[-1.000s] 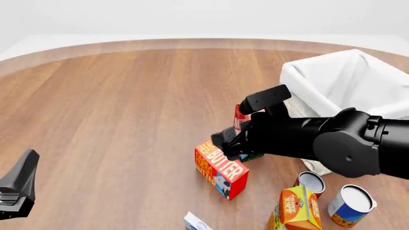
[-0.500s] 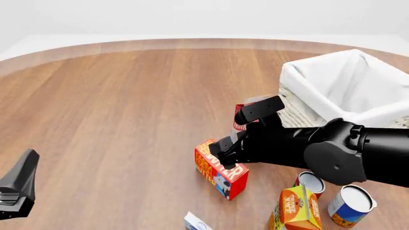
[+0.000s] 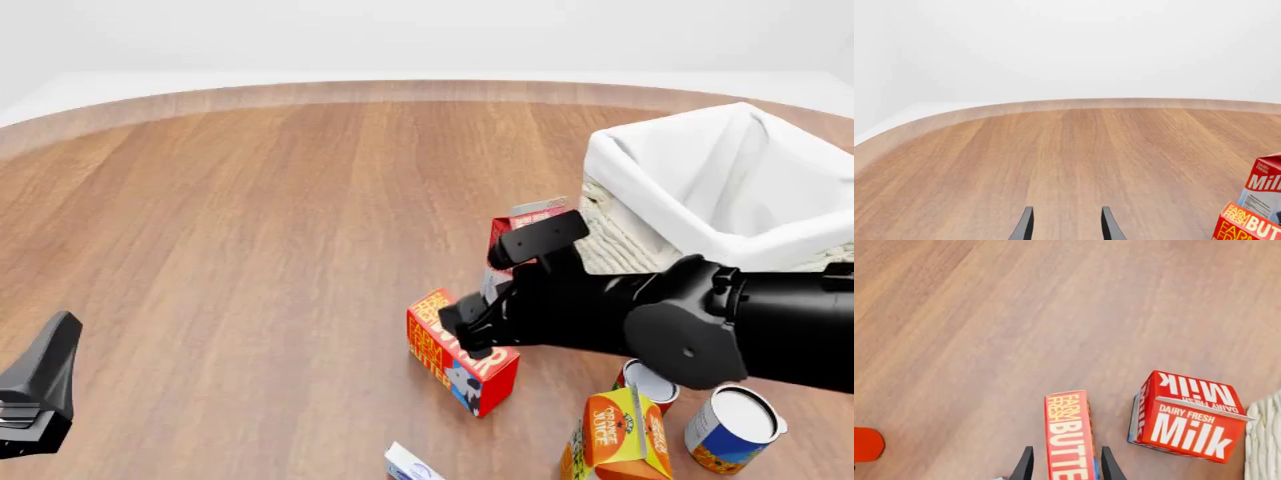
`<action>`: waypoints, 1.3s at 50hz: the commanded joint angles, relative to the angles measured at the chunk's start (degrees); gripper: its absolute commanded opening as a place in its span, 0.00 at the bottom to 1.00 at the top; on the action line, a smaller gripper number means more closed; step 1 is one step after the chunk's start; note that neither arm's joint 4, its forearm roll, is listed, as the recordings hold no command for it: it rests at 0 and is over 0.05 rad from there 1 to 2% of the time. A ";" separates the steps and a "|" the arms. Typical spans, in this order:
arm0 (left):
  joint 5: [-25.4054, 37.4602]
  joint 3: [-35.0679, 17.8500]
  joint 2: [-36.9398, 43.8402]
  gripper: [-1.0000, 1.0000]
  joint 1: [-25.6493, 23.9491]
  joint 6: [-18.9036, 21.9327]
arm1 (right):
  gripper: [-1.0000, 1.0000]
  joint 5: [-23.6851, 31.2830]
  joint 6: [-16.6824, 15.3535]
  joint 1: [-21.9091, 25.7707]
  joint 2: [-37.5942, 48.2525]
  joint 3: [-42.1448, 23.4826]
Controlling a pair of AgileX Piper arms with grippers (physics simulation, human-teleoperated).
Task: Pick up the cream cheese box and the butter, and put them in the basket.
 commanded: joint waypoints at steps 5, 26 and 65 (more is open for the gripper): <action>0.00 0.00 0.00 1.00 0.00 0.00 | 1.00 -2.57 0.38 -0.62 2.73 1.54; 0.00 0.00 0.00 1.00 0.00 0.00 | 1.00 -6.53 2.53 0.32 5.88 3.52; 0.00 0.00 0.00 1.00 0.00 0.00 | 1.00 -11.23 4.69 1.74 10.22 4.93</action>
